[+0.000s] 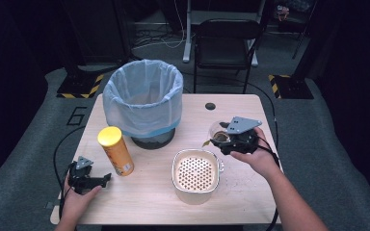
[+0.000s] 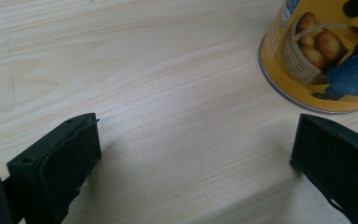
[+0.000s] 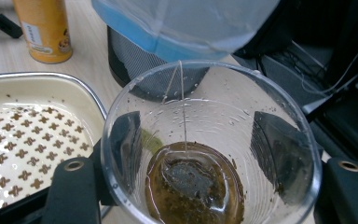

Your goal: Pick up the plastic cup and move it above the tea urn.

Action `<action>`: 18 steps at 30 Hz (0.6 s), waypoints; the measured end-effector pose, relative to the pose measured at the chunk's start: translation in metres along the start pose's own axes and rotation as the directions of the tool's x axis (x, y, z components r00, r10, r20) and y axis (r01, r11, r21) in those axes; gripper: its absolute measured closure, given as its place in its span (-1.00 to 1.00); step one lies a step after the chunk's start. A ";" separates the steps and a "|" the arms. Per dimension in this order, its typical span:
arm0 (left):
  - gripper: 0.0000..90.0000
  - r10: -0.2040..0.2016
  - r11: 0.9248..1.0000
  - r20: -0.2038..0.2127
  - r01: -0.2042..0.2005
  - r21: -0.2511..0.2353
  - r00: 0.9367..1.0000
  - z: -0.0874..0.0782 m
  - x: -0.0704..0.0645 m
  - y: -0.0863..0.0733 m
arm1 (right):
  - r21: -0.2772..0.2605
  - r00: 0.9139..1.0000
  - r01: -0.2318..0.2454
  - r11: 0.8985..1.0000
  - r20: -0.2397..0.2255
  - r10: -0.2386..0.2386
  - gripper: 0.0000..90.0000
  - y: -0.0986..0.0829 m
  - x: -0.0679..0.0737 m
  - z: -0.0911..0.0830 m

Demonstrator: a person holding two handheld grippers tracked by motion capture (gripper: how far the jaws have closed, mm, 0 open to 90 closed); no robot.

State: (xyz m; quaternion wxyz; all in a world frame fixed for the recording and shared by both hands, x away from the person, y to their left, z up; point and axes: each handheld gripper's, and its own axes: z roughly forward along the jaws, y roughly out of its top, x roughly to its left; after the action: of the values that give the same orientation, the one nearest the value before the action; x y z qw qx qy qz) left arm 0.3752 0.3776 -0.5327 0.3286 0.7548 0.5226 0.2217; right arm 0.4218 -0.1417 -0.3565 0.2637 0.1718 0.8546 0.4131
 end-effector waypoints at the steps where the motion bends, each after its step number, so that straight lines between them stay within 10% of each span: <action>1: -0.98 0.000 1.000 0.000 0.000 0.000 1.000 0.000 0.000 0.000 | -0.007 1.000 0.013 1.000 -0.001 -0.013 -0.26 0.003 0.002 0.000; 18: -0.98 0.000 1.000 0.000 0.000 0.001 1.000 0.000 0.000 0.000 | -0.071 0.980 0.197 0.978 -0.017 -0.199 -0.26 0.026 0.021 0.000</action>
State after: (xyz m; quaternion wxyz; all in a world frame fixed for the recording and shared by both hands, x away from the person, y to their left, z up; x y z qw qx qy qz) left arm 0.3752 0.3776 -0.5327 0.3284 0.7549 0.5226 0.2216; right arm 0.4064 -0.1151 -0.3420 0.2988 0.0715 0.8559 0.4160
